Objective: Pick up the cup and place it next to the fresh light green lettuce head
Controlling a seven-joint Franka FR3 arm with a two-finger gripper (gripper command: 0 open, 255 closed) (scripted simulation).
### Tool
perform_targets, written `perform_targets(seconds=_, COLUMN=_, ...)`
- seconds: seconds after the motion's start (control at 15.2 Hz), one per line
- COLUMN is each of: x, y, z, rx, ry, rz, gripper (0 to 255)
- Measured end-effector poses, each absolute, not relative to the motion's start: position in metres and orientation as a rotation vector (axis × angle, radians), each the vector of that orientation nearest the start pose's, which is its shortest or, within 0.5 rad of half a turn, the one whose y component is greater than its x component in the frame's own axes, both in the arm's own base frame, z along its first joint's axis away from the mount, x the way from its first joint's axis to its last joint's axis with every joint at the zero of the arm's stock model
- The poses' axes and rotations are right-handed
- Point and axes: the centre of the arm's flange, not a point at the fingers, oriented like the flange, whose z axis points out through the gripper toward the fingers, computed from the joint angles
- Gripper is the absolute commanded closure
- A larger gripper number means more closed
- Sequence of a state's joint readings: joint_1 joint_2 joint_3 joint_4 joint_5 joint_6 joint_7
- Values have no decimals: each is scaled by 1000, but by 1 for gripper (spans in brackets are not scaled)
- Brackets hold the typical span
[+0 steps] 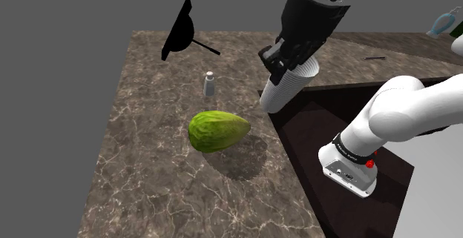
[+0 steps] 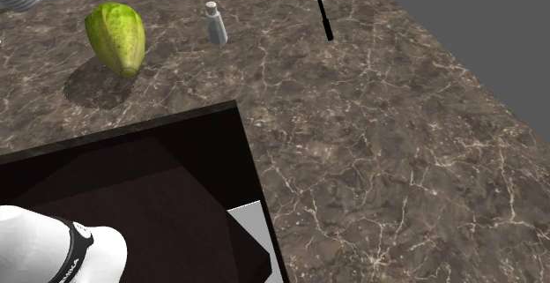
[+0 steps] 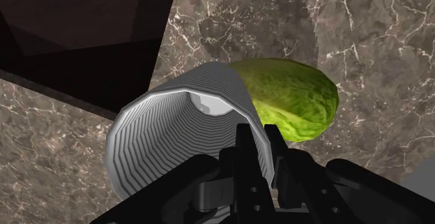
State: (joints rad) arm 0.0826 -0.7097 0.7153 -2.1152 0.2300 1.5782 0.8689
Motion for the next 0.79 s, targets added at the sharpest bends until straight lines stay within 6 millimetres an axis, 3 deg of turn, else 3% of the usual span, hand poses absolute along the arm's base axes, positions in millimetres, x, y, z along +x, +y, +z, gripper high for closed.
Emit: perform_targets(seconds=0.79, x=137, y=492, z=597, rx=-3244, ry=313, rz=-285, gripper=255)
